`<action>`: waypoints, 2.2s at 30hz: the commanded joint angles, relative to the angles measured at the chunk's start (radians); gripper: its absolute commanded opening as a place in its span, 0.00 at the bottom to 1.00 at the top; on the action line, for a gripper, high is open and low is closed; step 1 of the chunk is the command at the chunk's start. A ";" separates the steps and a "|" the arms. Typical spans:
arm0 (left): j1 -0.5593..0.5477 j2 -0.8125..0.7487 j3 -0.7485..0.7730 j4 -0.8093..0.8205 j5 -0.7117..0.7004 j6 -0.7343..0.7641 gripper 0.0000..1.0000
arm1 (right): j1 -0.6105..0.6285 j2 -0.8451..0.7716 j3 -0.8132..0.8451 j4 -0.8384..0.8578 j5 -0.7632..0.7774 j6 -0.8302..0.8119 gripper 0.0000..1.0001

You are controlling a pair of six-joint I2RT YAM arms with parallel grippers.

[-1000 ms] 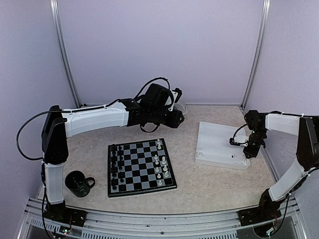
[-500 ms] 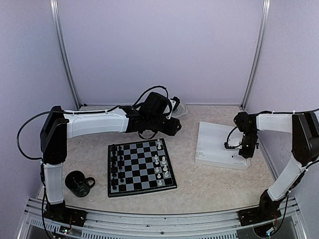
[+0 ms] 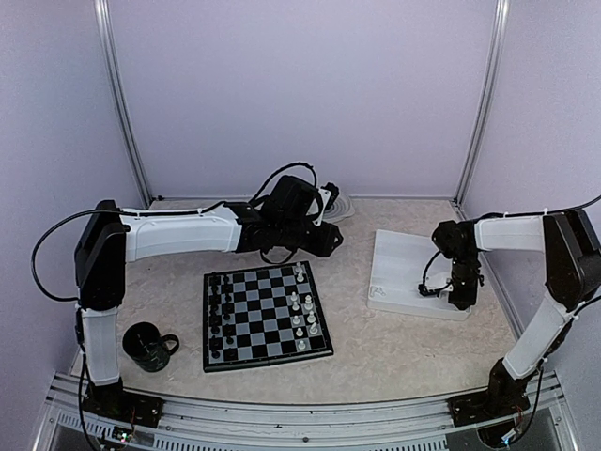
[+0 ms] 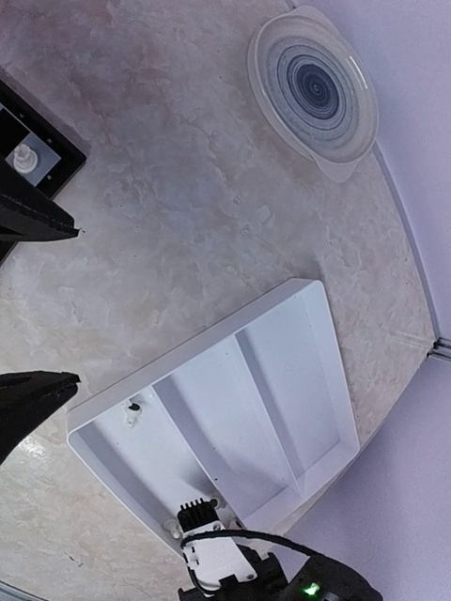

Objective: Set up the chess pieces on the board
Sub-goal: Adjust the chess pile in the storage box.

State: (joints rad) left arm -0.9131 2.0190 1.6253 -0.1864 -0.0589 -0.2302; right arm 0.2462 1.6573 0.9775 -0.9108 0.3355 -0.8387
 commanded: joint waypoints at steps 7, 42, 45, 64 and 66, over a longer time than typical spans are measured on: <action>0.008 -0.069 -0.061 0.029 0.002 -0.014 0.48 | 0.008 0.117 0.040 0.025 0.018 0.027 0.23; 0.005 -0.051 -0.043 0.010 0.017 -0.038 0.48 | -0.011 0.064 0.189 -0.038 -0.266 0.124 0.23; 0.006 -0.048 -0.037 0.004 0.014 -0.043 0.48 | -0.041 0.051 0.196 -0.031 -0.314 0.177 0.27; 0.028 -0.045 -0.051 -0.013 0.012 -0.115 0.48 | -0.114 0.098 0.218 -0.063 -0.481 0.371 0.30; 0.028 -0.044 -0.049 -0.014 0.016 -0.115 0.48 | -0.114 0.098 0.205 -0.060 -0.487 0.371 0.28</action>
State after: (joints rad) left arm -0.8886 1.9896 1.5784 -0.1955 -0.0490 -0.3344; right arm 0.1402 1.7424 1.1992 -0.9565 -0.1143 -0.4919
